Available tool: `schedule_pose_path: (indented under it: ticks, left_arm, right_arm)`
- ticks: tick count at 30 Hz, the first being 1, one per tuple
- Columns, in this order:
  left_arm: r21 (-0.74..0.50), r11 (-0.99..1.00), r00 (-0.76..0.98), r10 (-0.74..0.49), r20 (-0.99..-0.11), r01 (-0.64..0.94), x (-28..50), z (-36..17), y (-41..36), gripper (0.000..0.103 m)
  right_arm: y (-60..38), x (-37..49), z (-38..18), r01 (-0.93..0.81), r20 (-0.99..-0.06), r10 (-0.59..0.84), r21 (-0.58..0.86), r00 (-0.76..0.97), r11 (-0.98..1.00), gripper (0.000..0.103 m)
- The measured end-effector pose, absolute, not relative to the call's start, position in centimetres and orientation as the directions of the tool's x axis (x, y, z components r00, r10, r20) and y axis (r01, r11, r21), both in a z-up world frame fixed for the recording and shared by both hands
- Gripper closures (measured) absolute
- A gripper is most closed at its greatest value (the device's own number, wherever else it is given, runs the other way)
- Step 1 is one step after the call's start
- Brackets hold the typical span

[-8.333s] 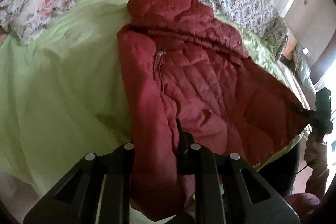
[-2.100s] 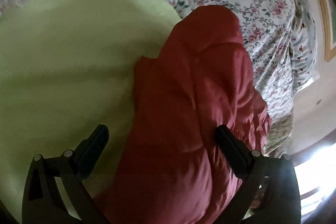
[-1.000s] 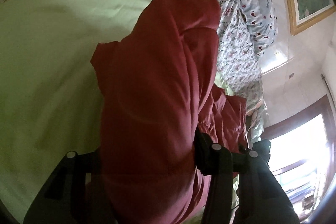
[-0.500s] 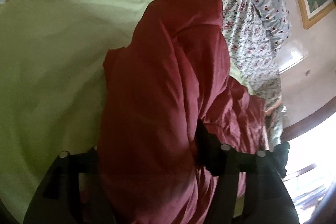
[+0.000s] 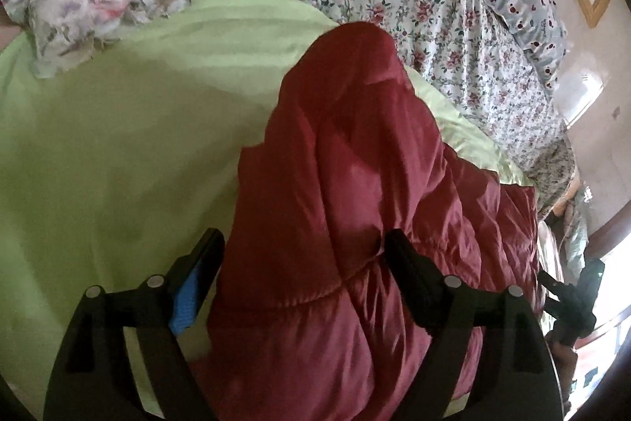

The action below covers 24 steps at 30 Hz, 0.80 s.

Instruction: Fold large clothes

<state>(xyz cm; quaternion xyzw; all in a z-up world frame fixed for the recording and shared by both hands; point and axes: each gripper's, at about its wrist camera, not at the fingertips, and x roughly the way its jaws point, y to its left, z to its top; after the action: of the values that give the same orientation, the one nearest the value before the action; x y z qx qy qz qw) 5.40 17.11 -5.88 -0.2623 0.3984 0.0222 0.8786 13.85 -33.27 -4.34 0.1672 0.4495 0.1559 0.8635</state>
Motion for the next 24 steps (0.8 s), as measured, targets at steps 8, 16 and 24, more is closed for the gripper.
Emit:
schedule_pose_path:
  ticks: [8, 16, 24]
  left_arm:
    - [-0.392, 0.891, 0.668, -0.148, -0.730, -0.230, 6.4, -5.1, 16.3, 0.019]
    - [-0.314, 0.926, 0.622, -0.121, -0.773, -0.210, 8.9, -5.0, 15.0, 0.019]
    - [-0.277, 0.939, 0.608, -0.101, -0.787, -0.202, 12.2, -4.8, 14.5, 0.019]
  right_arm:
    - [-32.4, 14.5, -3.3, -0.143, -0.728, 0.393, 0.383, 0.562, 0.913, 0.013]
    - [-31.2, 17.4, -2.5, -0.169, -0.735, 0.358, 0.322, 0.575, 0.932, 0.010]
    - [-29.4, 20.5, -2.8, -0.191, -0.743, 0.363, 0.310, 0.563, 0.931, 0.010]
